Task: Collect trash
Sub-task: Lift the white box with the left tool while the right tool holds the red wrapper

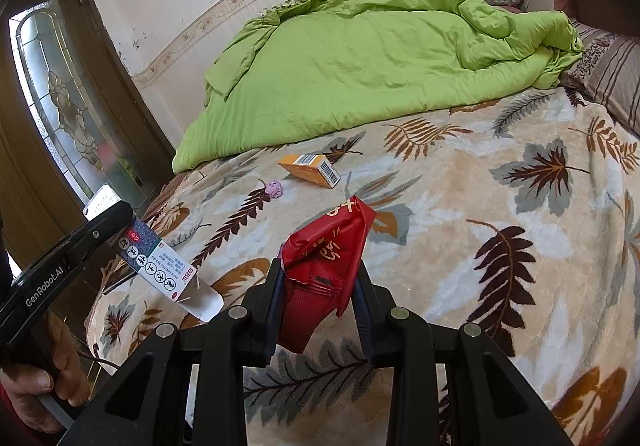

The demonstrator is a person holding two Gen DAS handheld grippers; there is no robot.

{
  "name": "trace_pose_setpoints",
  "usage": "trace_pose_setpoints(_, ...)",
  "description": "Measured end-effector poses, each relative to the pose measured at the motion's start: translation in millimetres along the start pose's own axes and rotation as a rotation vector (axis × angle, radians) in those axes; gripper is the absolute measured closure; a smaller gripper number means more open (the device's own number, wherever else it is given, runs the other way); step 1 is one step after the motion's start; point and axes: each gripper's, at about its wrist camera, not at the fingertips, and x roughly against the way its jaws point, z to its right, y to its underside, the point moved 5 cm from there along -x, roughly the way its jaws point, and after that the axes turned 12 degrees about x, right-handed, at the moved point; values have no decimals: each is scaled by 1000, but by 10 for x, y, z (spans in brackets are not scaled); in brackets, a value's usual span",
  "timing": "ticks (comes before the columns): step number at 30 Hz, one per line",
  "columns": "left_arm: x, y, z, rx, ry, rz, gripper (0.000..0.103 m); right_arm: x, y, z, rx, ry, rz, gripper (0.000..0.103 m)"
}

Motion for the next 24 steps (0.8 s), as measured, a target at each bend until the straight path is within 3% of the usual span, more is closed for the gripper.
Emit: trace_pose_setpoints(24, 5, 19, 68, 3, 9, -1, 81, -18, 11, -9, -7, -3, -5, 69)
